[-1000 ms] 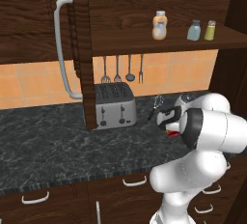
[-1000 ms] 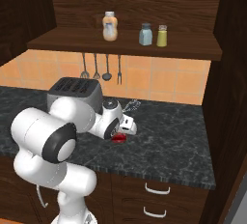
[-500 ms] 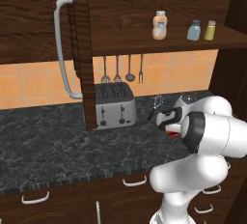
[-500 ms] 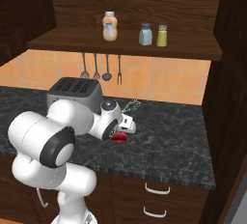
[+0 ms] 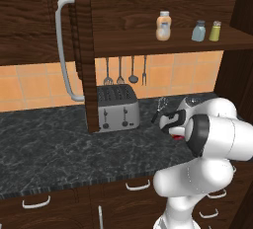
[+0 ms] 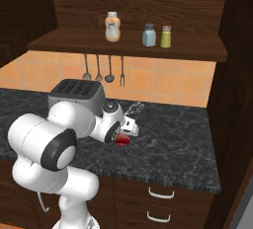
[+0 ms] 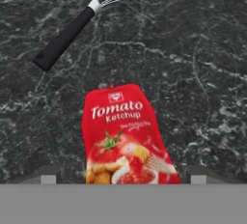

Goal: Put the shaker and condiment bottle from the counter next to their counterparts in the cabinet.

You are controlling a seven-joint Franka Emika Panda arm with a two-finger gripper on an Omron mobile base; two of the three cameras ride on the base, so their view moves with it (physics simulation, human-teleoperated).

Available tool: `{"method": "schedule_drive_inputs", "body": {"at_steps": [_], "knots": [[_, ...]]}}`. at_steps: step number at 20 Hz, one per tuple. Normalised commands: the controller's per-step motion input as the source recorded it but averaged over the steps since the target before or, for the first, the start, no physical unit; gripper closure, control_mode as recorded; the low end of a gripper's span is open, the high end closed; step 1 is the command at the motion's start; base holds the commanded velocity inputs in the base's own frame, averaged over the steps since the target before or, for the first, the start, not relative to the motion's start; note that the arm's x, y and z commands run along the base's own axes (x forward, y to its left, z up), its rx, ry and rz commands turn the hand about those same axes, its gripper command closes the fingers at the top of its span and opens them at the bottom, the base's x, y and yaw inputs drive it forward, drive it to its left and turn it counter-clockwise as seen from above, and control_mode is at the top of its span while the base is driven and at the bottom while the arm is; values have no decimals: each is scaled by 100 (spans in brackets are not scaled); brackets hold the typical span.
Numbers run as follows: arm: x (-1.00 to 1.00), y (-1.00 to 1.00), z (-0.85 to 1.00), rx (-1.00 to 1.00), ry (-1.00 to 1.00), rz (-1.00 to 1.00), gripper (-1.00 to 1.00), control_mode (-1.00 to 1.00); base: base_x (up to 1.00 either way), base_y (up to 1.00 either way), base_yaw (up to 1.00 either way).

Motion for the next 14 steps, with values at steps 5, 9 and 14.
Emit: {"method": "schedule_drive_inputs", "body": {"at_steps": [5,9,14], "knots": [[0,0,-1,-12,11,-3,-100,-100,0,0,0],[3,0,0,-1,9,0,-100,-100,0,0,0],[3,0,0,8,6,0,-100,-100,0,0,0]]}}
